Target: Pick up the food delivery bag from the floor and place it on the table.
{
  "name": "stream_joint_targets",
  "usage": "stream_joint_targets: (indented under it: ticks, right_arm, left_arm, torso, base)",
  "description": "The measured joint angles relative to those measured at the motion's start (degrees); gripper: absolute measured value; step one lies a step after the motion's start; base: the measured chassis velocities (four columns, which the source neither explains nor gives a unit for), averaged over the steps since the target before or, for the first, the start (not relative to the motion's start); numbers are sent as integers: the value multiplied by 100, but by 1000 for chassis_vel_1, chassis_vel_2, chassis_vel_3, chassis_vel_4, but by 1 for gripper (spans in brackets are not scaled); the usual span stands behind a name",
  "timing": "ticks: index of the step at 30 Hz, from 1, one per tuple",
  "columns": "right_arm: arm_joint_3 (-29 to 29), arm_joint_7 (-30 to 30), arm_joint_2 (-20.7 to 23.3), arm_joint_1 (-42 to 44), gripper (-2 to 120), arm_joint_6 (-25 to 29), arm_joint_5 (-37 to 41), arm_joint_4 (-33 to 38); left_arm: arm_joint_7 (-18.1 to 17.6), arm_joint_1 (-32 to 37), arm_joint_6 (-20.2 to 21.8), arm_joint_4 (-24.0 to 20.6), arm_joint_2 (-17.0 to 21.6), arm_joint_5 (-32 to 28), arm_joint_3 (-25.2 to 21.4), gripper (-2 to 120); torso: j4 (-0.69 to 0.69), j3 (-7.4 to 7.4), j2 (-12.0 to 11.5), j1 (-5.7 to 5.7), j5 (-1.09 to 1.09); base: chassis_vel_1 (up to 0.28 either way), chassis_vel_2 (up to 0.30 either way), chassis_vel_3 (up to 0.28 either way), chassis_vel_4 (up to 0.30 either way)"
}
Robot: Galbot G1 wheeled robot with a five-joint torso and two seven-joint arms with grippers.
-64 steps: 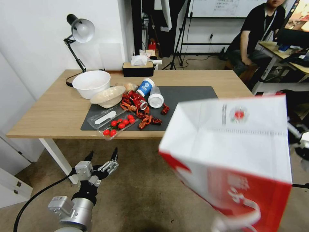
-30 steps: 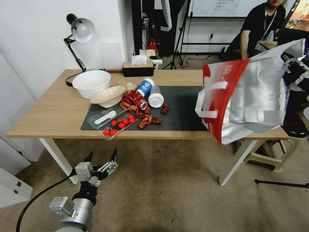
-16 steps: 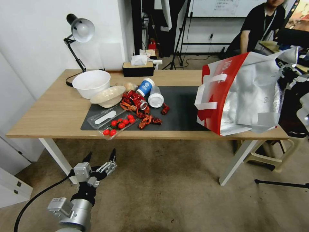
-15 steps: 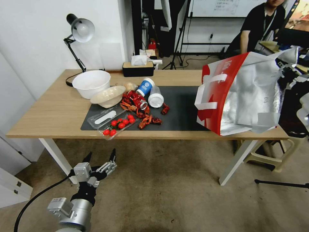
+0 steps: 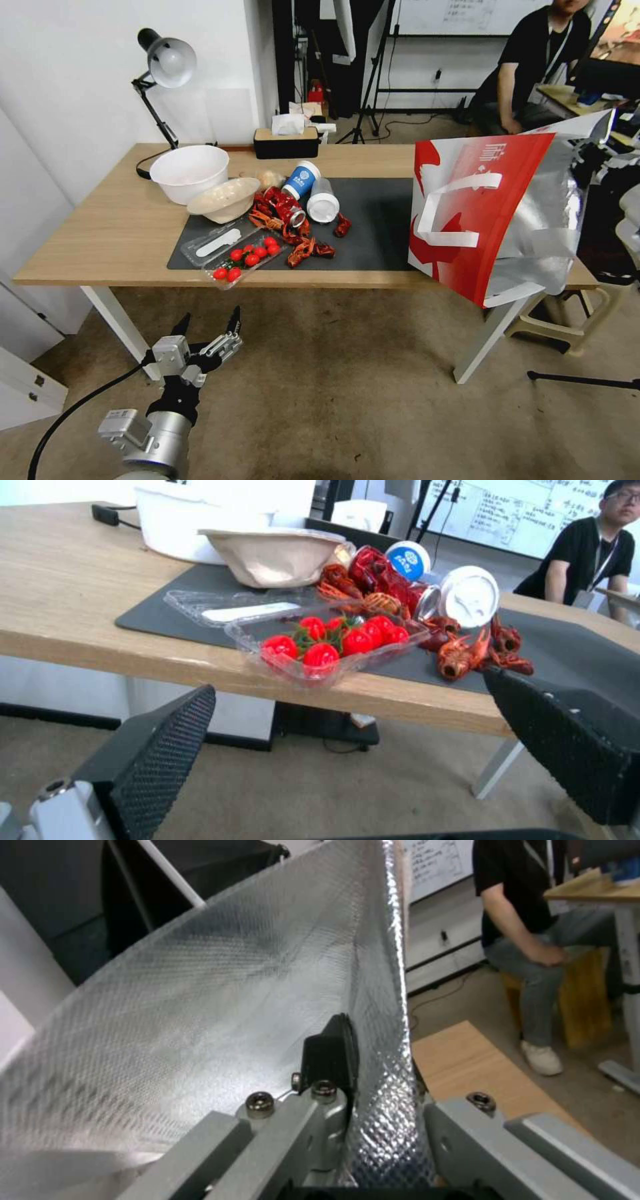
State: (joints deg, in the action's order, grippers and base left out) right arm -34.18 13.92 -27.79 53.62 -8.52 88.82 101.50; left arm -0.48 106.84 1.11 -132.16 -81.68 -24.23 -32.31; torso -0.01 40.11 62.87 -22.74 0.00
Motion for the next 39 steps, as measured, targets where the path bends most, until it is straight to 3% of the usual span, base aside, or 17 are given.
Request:
stream_joint_targets:
  ticks: [10,21,33,36,39]
  right_arm:
    - [505,475,3,-657,0,-126,-255,-123]
    - [1377,503,-75,-1563,0,-315,-373,-552]
    - [1581,585,-228,-1712,0,-364,-402,-628]
    - [1618,594,-229,-1744,7,-340,-426,-655]
    - [1675,623,-228,-1825,22,-323,-434,-683]
  left_arm:
    - [0,-27,-18,38,-9,-9,-2,100]
    - [0,-20,-19,47,-35,-12,-10,100]
    - [-5,-16,-22,51,-21,-37,-22,100]
    - [-5,-17,-22,63,-19,-37,-11,100]
    - [-5,-18,-22,67,-7,-41,-10,100]
  torso:
    - [0,0,0,0,0]
    - [1,0,-1,0,-1]
    - [0,-1,-1,0,-1]
    - [0,-1,-1,0,0]
    - [0,0,-1,0,-1]
  base:
    - [0,0,0,0]
    - [0,0,0,0]
    - [0,0,0,0]
    - [0,0,0,0]
    - [0,0,0,0]
